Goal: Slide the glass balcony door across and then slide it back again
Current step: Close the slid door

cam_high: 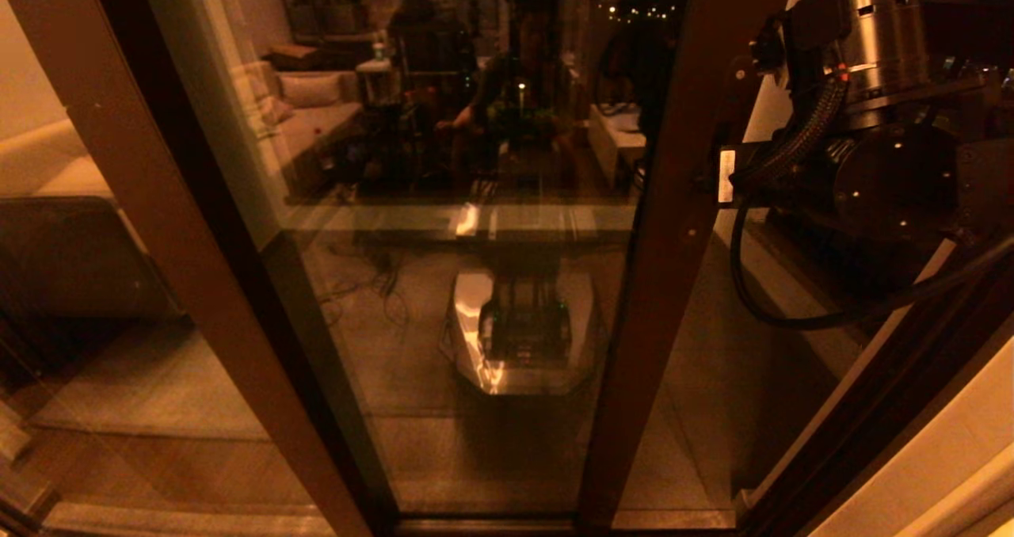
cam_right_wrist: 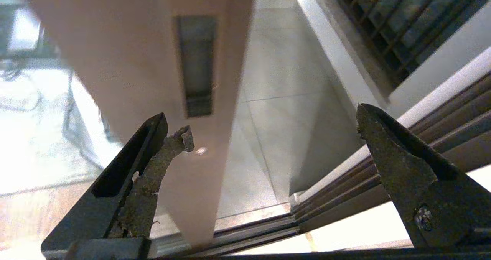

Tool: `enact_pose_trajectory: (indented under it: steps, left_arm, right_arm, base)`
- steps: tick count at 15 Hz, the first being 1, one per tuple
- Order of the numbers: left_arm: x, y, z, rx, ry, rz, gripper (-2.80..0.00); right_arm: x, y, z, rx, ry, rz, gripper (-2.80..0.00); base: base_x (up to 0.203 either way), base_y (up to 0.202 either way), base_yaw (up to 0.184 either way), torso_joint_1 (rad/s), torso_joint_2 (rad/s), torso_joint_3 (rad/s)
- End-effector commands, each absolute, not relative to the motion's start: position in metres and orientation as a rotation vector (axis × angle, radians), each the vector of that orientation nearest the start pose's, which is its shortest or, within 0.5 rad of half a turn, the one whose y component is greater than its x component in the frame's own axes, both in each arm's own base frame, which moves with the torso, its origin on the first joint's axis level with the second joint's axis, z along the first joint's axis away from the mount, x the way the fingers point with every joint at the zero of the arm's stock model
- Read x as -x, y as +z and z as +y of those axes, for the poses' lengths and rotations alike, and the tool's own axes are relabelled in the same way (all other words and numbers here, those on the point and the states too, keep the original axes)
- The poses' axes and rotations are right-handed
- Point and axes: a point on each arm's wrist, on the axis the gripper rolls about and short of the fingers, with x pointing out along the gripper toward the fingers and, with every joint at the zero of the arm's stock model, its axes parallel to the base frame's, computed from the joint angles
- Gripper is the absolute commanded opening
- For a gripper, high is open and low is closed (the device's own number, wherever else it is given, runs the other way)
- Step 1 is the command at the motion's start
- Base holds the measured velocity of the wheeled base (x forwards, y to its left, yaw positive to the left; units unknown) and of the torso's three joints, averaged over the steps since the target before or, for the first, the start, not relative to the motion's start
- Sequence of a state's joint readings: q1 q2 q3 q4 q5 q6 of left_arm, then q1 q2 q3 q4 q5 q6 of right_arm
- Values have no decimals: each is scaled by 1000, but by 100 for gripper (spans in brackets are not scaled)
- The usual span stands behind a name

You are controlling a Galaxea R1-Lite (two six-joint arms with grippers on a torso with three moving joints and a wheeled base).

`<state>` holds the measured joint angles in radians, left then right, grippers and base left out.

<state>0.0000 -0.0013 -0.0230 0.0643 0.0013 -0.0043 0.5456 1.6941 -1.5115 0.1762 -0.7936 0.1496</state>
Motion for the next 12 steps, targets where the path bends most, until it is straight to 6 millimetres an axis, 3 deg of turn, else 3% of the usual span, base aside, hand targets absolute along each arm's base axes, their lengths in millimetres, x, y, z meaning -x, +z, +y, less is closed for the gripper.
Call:
enact_pose_trajectory:
  steps: [1, 12]
  left_arm:
    - [25, 75, 0, 5, 2, 40, -280]
    - [25, 75, 0, 5, 2, 40, -280]
  right_arm:
    - [-283, 304, 144, 79, -293, 269, 0]
    - [-298, 299, 131, 84, -353, 281, 0]
  base:
    - [0, 0, 0, 0, 0, 0]
    - [0, 0, 0, 0, 0, 0]
